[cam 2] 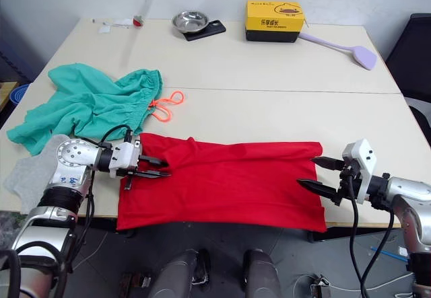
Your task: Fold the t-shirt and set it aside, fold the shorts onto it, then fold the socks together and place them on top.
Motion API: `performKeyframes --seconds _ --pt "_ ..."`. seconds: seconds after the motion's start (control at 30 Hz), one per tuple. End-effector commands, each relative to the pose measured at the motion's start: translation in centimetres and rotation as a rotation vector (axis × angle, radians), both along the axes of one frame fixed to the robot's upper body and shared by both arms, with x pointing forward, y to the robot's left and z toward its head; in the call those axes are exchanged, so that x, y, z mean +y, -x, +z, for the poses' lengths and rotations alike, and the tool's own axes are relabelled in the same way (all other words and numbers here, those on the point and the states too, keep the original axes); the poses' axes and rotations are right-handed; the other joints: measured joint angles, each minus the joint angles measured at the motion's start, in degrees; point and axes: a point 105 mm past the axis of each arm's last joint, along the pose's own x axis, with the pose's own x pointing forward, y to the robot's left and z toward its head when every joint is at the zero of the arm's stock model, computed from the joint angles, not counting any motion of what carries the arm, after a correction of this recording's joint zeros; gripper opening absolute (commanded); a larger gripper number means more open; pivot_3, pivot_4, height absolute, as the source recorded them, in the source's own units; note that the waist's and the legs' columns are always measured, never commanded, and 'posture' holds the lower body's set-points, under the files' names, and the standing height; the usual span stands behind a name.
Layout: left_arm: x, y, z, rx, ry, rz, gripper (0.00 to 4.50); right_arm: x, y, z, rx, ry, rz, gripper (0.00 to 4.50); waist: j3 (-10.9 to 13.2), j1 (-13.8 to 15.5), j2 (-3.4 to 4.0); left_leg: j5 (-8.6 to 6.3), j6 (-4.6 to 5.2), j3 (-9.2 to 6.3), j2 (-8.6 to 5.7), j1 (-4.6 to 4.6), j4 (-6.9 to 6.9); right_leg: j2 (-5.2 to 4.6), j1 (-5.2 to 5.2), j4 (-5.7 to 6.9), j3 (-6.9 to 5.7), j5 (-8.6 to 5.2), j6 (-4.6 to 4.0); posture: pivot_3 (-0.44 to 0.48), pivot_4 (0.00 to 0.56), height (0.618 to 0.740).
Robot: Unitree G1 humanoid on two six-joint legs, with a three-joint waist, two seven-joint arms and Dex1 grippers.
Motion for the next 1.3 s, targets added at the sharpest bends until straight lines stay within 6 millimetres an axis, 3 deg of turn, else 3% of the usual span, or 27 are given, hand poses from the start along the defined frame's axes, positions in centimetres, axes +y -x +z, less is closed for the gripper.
performKeyframes --seconds 0.03,0.13,0.27,0.5,0.83,0.97,1.1,1.3 --pt "0.3 0.5 1.4 0.018 0.044 -0.006 2.14 0.3 0.6 2.2 -0.086 -0.016 0.034 4.5 0.0 0.0 0.0 0.0 0.0 0.0 0.0 0.0 0.0 0.0 0.0 0.0 0.0 0.0 0.0 0.0 0.15 0.74" --pt "0.1 0.7 3.0 0.087 0.151 0.055 3.16 1.1 1.5 3.6 -0.127 -0.036 0.079 4.5 0.0 0.04 0.0 0.0 0.01 -0.01 0.0 -0.01 0.01 0.0 0.01 0.0 0.0 0.0 0.0 0.0 0.15 0.74" --pt "-0.2 0.7 4.2 0.247 0.26 0.187 4.48 2.4 2.6 4.0 -0.136 -0.012 0.126 4.5 -0.01 0.05 -0.02 -0.01 0.03 -0.16 0.0 0.0 0.01 0.0 0.12 -0.02 -0.05 0.0 0.0 0.0 0.15 0.74" --pt "-2.1 0.6 3.0 0.444 0.285 0.355 4.48 3.7 2.8 4.3 -0.153 -0.026 0.141 4.5 -0.01 0.24 -0.02 0.0 0.01 -0.21 0.0 0.03 -0.02 0.02 0.18 -0.05 -0.1 0.0 0.0 0.0 0.15 0.74" --pt "-4.8 -0.5 3.9 0.628 0.432 0.432 4.48 3.7 2.5 4.0 -0.152 -0.035 0.144 4.5 -0.01 0.28 -0.02 0.01 -0.01 -0.23 -0.01 0.02 -0.01 0.06 0.19 -0.07 -0.1 0.0 0.01 0.0 0.15 0.74" --pt "-5.0 -0.2 3.8 0.618 0.425 0.414 3.56 4.0 2.6 3.8 -0.154 -0.042 0.157 4.5 -0.01 0.21 -0.03 0.03 -0.05 -0.23 0.01 0.03 -0.03 0.11 0.19 -0.06 -0.1 0.0 0.0 0.0 0.15 0.74" --pt "-5.0 0.4 3.7 0.577 0.426 0.361 2.18 4.1 2.7 3.7 -0.157 -0.046 0.162 4.5 -0.01 0.25 -0.02 0.03 -0.05 -0.22 0.0 0.02 -0.03 0.1 0.19 -0.1 -0.09 0.0 0.0 0.0 0.15 0.74" --pt "-4.2 1.8 1.2 0.337 0.267 0.21 0.1 4.3 3.1 3.1 -0.146 -0.046 0.172 4.5 -0.02 0.24 -0.01 -0.01 -0.11 -0.21 0.0 0.04 -0.07 0.07 0.17 -0.16 -0.09 0.0 0.0 0.0 0.15 0.74"
